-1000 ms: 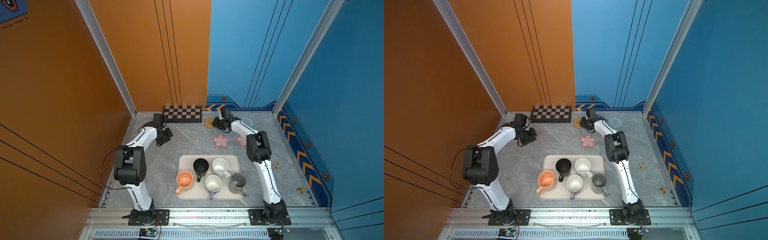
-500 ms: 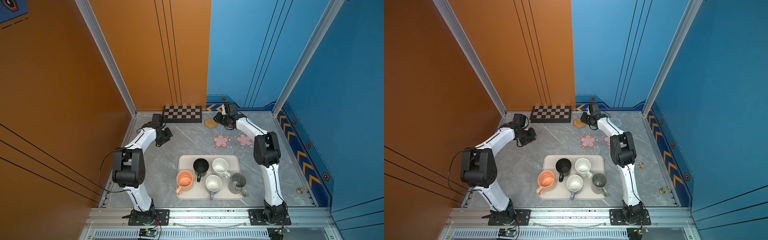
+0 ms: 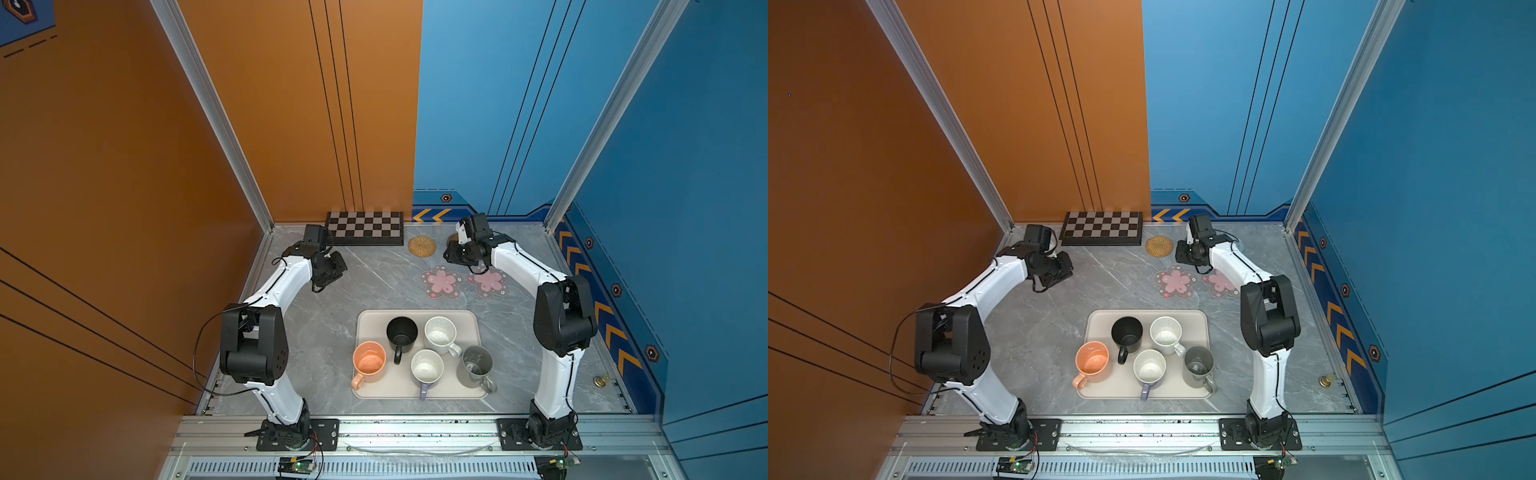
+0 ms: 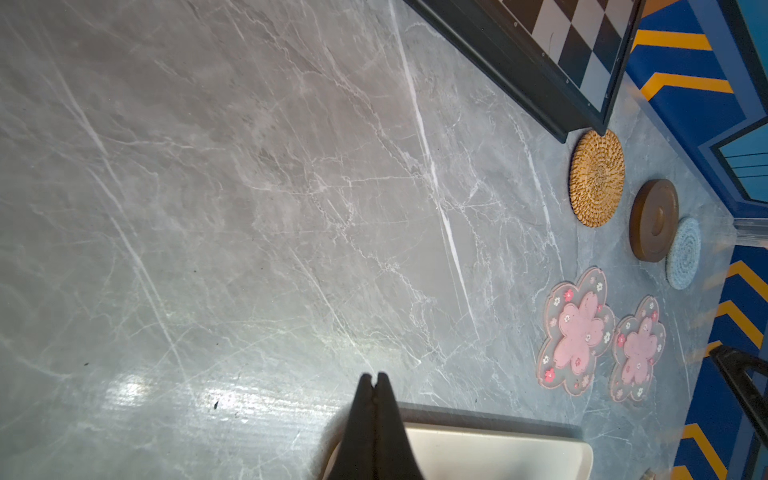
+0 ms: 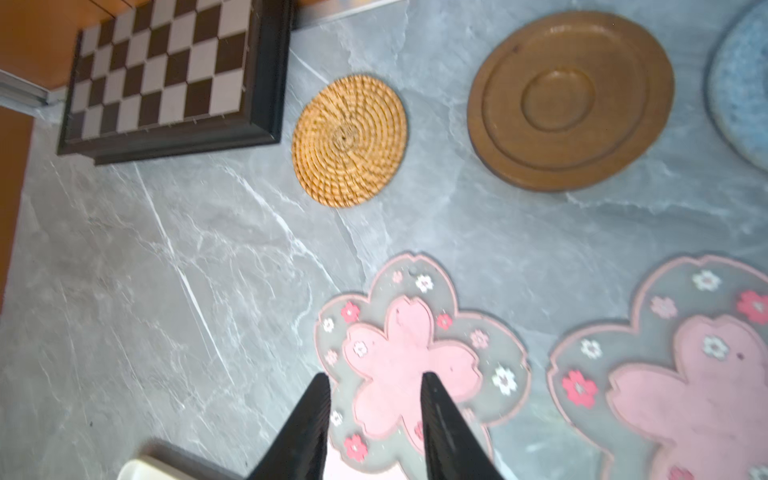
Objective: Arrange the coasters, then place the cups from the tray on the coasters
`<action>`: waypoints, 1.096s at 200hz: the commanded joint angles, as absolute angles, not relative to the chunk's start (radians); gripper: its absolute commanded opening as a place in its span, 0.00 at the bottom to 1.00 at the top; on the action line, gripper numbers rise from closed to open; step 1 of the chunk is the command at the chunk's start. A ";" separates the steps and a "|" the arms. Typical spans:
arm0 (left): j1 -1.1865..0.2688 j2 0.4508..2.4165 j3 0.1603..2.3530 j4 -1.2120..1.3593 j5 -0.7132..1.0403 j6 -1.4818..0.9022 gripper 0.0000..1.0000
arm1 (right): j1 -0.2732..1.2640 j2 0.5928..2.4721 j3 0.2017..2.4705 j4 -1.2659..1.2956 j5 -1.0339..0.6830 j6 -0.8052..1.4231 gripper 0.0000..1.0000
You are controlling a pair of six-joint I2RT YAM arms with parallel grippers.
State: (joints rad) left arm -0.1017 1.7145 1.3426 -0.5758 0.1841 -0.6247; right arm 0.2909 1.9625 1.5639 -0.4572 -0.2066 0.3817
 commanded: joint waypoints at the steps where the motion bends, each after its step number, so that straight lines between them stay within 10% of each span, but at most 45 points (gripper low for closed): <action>1: -0.124 1.682 1.329 -0.581 0.197 -0.611 0.03 | 0.285 1.906 1.479 -0.524 -0.192 0.346 0.42; 219: -0.146 1.651 1.289 -0.581 0.163 -0.638 0.10 | 0.257 2.067 1.413 -0.469 -0.254 0.406 0.47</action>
